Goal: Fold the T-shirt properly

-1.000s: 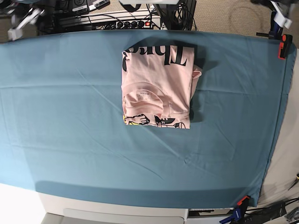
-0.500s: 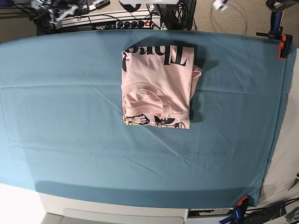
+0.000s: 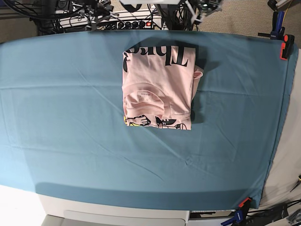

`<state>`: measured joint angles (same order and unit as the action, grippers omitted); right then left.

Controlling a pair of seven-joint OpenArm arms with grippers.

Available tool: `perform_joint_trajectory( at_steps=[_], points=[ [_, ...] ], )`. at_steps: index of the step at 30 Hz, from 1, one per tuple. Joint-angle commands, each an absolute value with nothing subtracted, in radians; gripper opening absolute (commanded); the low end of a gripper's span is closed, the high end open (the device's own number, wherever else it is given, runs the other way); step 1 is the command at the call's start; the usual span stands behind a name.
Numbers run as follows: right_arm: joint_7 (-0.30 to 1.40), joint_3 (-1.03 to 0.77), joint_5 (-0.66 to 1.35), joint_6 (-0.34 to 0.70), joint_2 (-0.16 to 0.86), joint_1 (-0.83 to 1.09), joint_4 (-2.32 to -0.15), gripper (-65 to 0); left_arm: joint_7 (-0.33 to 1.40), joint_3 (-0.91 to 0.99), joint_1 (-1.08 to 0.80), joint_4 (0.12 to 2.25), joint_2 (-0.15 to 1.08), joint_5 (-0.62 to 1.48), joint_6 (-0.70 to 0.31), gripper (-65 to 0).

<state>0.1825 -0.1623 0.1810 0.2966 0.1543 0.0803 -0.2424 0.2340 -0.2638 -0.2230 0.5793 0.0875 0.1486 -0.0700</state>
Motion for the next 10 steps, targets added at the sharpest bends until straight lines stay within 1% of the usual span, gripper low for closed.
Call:
perform_joint_trajectory(
  at_steps=[1, 3, 4, 5, 6, 10],
  points=[
    [0.179, -0.163, 0.179, 0.298, 0.157, 0.083, -0.253, -43.1, 0.231, -0.274, -0.223, 0.569, 0.077, 0.149, -0.055, -43.2],
    [0.188, -0.163, 0.178, 0.297, 0.152, 0.083, -0.269, -53.9, 0.232, -0.289, -0.213, 0.551, 0.057, 0.149, -0.036, -54.7],
    [0.198, -0.163, 0.178, 0.294, 0.151, 0.083, -0.276, -58.0, 0.233, -0.294, -0.213, 0.551, 0.047, 0.149, -0.033, -59.9],
    [0.204, -0.163, 0.178, 0.289, 0.149, 0.083, -0.281, -59.6, 0.232, -0.294, -0.213, 0.551, 0.041, 0.149, -0.033, -62.5],
    [0.205, -0.163, 0.178, 0.284, 0.147, 0.083, -0.285, -60.6, 0.231, -0.294, -0.213, 0.552, 0.035, 0.15, -0.034, -62.8],
    [0.202, -0.163, 0.178, 0.26, 0.14, 0.083, -0.289, -60.8, 0.227, -0.294, -0.2, 0.552, 0.019, 0.178, -0.051, -62.8]
  ],
)
